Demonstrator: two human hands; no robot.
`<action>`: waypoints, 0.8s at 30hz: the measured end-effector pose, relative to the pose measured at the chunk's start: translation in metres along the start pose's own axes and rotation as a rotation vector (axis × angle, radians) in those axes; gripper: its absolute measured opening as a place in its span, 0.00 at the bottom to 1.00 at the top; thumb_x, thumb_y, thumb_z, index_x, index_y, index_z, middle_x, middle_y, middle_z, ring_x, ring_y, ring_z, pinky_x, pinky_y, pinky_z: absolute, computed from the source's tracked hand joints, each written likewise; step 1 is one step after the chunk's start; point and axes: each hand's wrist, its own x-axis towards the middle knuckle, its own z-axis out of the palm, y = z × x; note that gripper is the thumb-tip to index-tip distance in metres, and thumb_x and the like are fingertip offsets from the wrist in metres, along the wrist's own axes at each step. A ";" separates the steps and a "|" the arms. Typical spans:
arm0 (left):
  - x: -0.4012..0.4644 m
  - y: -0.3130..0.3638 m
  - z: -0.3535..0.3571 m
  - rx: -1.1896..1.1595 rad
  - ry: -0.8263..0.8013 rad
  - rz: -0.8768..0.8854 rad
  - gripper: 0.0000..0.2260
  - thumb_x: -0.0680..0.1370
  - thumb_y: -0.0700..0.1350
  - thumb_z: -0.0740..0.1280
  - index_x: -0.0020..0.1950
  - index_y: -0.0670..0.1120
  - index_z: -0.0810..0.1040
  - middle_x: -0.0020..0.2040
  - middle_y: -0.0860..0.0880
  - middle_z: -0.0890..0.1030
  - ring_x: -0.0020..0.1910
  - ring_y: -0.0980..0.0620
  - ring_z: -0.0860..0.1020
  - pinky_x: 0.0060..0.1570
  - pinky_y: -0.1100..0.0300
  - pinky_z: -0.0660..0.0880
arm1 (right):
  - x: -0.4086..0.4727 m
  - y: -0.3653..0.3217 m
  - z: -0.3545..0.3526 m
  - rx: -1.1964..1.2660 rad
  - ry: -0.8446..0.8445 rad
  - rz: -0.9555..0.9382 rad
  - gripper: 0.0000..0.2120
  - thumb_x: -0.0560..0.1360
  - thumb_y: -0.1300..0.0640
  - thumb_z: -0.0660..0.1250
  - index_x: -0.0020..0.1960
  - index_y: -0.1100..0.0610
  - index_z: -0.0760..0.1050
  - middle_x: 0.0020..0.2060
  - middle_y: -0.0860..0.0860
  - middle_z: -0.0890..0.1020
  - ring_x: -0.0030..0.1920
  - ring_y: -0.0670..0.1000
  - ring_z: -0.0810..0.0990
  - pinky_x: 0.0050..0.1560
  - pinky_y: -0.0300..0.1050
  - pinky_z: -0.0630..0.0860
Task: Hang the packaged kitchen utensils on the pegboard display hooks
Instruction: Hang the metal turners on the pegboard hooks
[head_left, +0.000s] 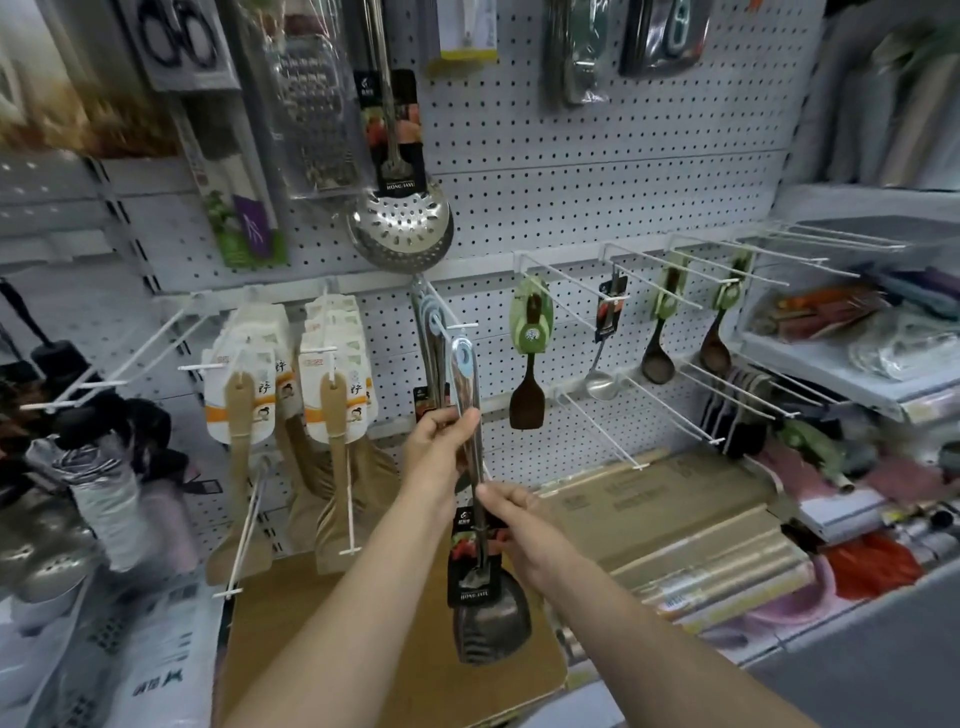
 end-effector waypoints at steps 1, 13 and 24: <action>0.003 -0.002 0.000 -0.002 -0.002 0.011 0.09 0.74 0.41 0.76 0.52 0.44 0.81 0.46 0.47 0.84 0.46 0.49 0.80 0.57 0.48 0.77 | 0.004 0.000 -0.001 0.006 -0.010 -0.002 0.18 0.69 0.52 0.78 0.55 0.58 0.81 0.44 0.54 0.84 0.43 0.53 0.82 0.46 0.49 0.78; 0.023 -0.017 -0.006 -0.030 -0.076 0.125 0.14 0.70 0.45 0.77 0.52 0.45 0.80 0.46 0.47 0.82 0.42 0.53 0.80 0.43 0.57 0.76 | 0.039 0.003 -0.013 0.033 -0.069 -0.056 0.24 0.68 0.55 0.78 0.61 0.60 0.79 0.51 0.58 0.84 0.47 0.54 0.83 0.49 0.49 0.78; 0.041 -0.016 -0.005 -0.029 -0.004 0.133 0.14 0.70 0.44 0.78 0.52 0.46 0.79 0.46 0.46 0.83 0.48 0.49 0.80 0.55 0.49 0.76 | 0.060 0.009 -0.010 0.069 -0.072 -0.078 0.33 0.64 0.52 0.82 0.65 0.64 0.78 0.52 0.61 0.84 0.46 0.54 0.83 0.43 0.47 0.79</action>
